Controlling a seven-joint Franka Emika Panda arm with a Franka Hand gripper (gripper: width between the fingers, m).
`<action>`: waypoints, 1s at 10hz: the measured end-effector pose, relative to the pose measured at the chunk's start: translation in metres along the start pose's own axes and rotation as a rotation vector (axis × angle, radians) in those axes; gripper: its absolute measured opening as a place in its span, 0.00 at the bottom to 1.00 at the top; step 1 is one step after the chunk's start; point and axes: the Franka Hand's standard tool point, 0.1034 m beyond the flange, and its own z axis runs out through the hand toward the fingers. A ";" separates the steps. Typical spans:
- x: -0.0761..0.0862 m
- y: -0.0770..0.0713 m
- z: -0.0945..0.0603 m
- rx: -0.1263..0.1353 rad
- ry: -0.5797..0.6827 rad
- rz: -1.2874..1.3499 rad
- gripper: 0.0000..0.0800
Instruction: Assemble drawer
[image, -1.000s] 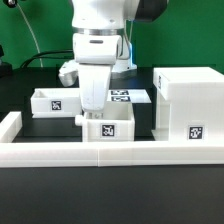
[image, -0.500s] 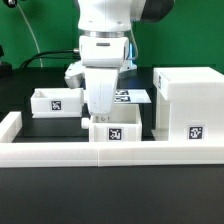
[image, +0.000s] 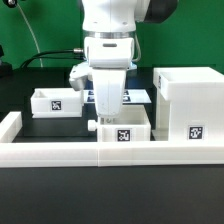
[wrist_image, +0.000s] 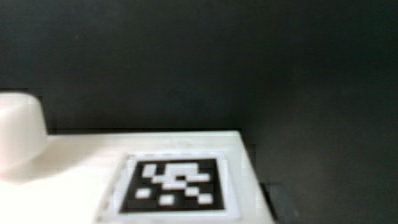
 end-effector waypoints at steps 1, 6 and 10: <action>0.004 0.000 0.000 -0.001 0.002 0.015 0.05; 0.004 0.000 0.000 0.001 0.003 0.018 0.05; 0.013 0.006 -0.001 -0.043 0.013 0.018 0.05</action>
Offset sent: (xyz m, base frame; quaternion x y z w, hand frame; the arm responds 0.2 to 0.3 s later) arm 0.0000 0.0000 0.0000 0.0000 0.0000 0.0000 1.0000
